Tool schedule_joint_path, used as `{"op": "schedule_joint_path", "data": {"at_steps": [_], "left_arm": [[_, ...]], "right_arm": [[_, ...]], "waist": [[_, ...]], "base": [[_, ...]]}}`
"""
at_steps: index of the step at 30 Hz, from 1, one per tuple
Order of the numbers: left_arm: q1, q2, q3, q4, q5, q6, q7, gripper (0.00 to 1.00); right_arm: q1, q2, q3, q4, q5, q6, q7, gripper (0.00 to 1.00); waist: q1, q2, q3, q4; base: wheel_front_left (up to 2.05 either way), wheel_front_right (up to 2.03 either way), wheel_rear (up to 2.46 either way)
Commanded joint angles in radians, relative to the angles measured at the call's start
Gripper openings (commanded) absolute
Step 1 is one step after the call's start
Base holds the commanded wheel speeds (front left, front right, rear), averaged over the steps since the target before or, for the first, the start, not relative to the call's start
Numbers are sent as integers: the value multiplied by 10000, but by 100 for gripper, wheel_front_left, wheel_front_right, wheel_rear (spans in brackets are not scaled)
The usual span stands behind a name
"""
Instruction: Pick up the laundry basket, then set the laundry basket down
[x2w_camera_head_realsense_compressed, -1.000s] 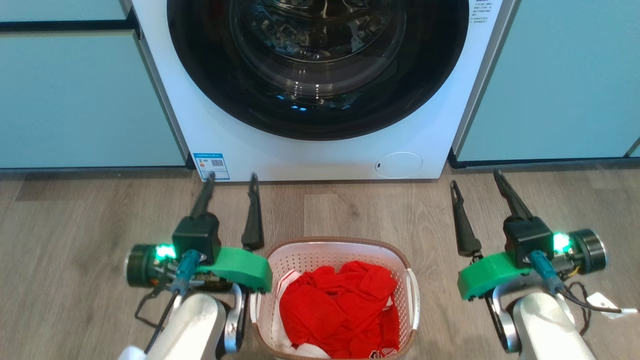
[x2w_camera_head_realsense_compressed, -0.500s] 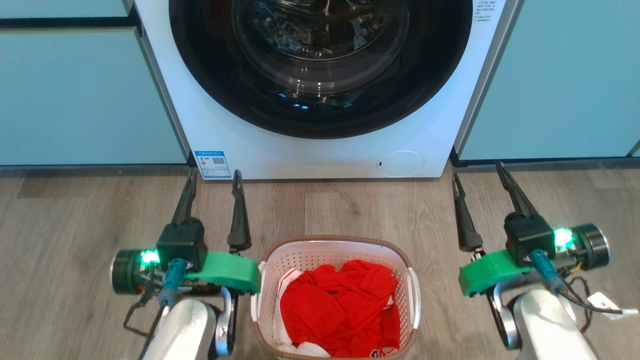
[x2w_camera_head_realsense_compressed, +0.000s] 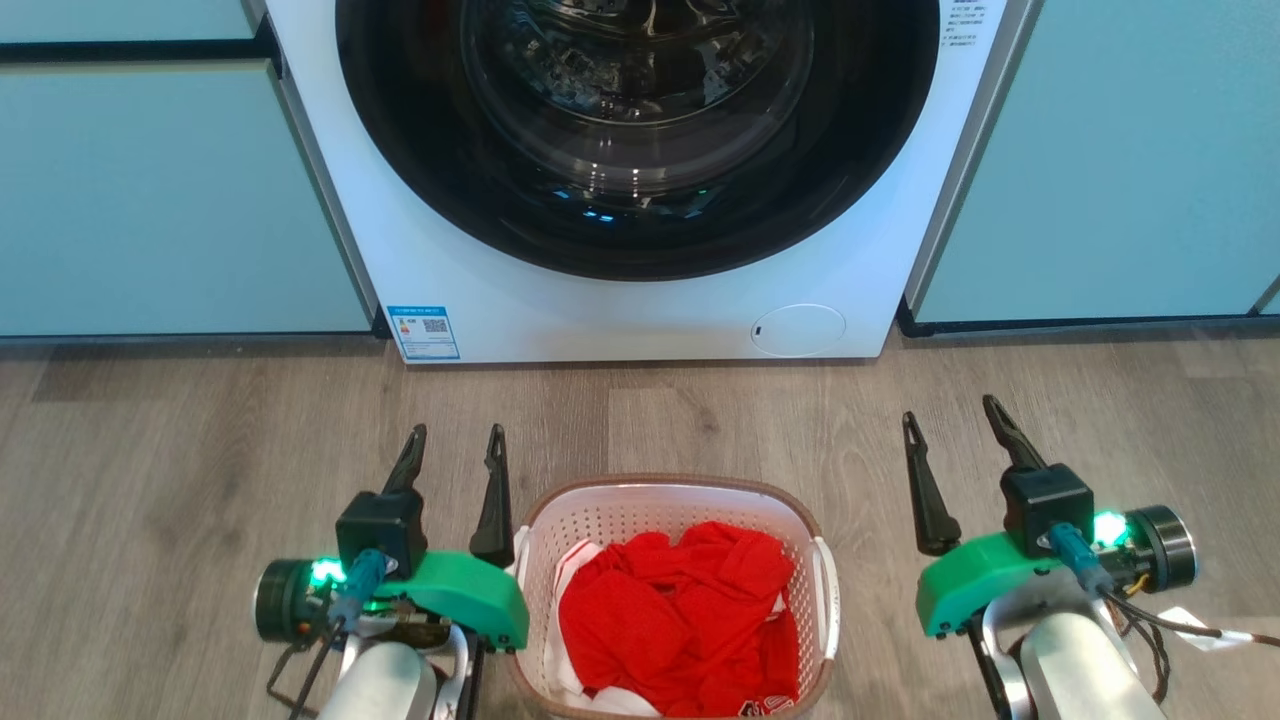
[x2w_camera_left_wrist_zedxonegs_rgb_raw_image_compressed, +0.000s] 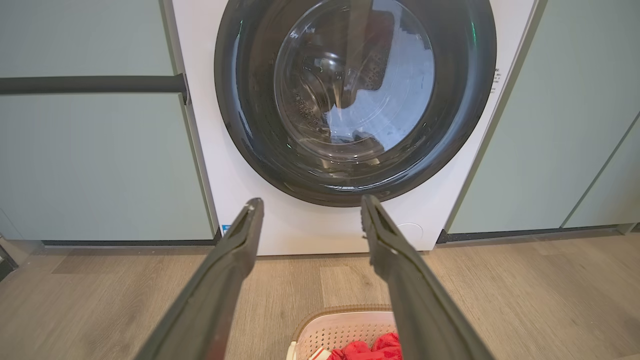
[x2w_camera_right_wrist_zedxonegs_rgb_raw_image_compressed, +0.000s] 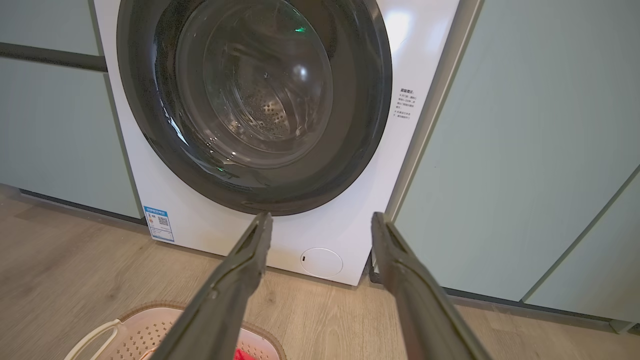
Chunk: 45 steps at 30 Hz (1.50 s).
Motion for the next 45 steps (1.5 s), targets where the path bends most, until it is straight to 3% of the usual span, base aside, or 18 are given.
{"op": "schedule_joint_path", "data": {"at_steps": [1, 32, 36, 45], "left_arm": [[-503, -42, 326, -240, 109, 7, -51, 100], [-549, -43, 480, 75, -240, 148, -51, 100], [-606, -43, 372, 435, -328, 197, -51, 100], [-1570, -43, 401, 1678, -449, -28, -51, 100]], "right_arm": [[-325, 67, 260, -231, 58, 60, -120, 100], [-451, 73, 419, 25, 208, 60, -120, 100], [-528, 74, 356, 308, 773, 60, -120, 100], [-1660, 75, 599, 1691, 1173, 60, -120, 100]], "waist": [[0, -1, 4, -11], [0, -1, 319, 6], [0, -1, 612, -10], [0, -1, 2544, -219]], "base": [[0, 0, 0], [0, 0, 0], [0, 0, 0], [0, 0, 0]]}}
